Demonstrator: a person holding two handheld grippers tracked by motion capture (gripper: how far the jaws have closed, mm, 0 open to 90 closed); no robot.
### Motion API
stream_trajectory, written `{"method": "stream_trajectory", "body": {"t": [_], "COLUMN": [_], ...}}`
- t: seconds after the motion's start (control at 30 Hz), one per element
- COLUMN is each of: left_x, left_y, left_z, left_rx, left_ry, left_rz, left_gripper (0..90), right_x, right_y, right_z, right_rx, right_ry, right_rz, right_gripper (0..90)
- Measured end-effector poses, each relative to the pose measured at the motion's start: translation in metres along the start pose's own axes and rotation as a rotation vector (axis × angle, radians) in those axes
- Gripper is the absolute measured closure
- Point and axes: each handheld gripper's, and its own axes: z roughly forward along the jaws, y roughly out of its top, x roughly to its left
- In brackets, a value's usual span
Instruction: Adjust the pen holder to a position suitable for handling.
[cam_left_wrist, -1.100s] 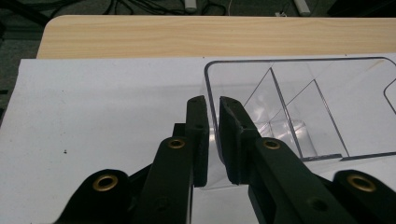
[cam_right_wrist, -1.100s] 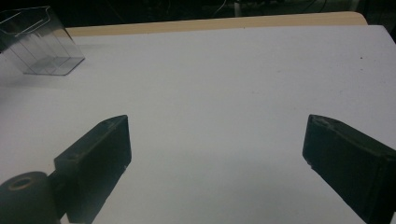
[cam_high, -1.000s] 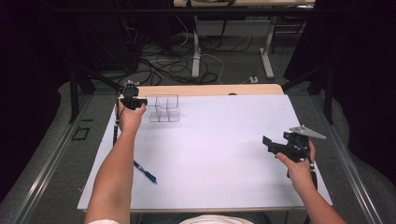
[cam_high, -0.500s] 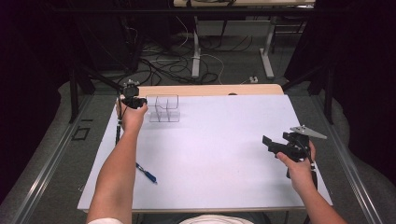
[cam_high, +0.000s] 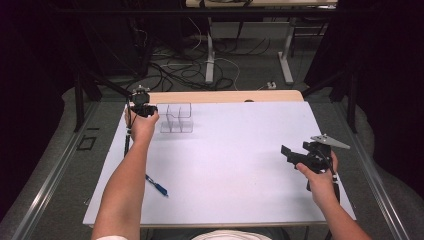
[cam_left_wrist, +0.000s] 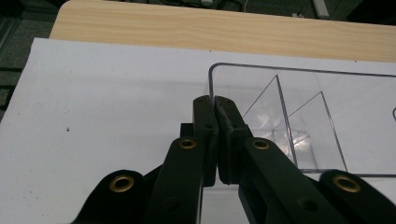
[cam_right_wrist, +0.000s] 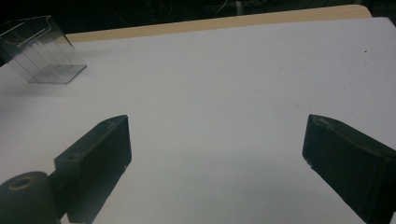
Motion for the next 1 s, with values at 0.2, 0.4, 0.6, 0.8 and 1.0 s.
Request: {"method": "stream_trajectory", "body": {"t": [0.2,0.4,0.6,0.8,1.0], "left_x": [-0.002,-0.001,-0.003,-0.001,-0.001], "left_y": [-0.006,-0.011,-0.016,-0.026,-0.033], "left_z": [-0.006,-0.012,-0.019,-0.025,-0.033], "left_rx": [0.001,0.012,0.008,0.001,0.007], "left_ry": [-0.003,-0.002,-0.001,-0.002,0.005], "left_rz": [-0.015,-0.005,-0.01,-0.023,-0.036], "left_gripper": [89.1,89.1,89.0,89.0,89.0], "right_x": [0.002,0.001,0.002,0.003,0.005], "right_y": [-0.001,0.0,-0.001,-0.001,-0.001], "right_z": [0.004,0.001,0.001,0.002,0.002], "right_rx": [-0.052,-0.007,0.0,0.001,0.013], "right_ry": [-0.002,0.007,0.012,0.019,0.023], "right_rz": [0.004,-0.012,-0.002,-0.01,-0.004], "right_gripper": [7.5,7.5,7.5,7.5,7.5]}}
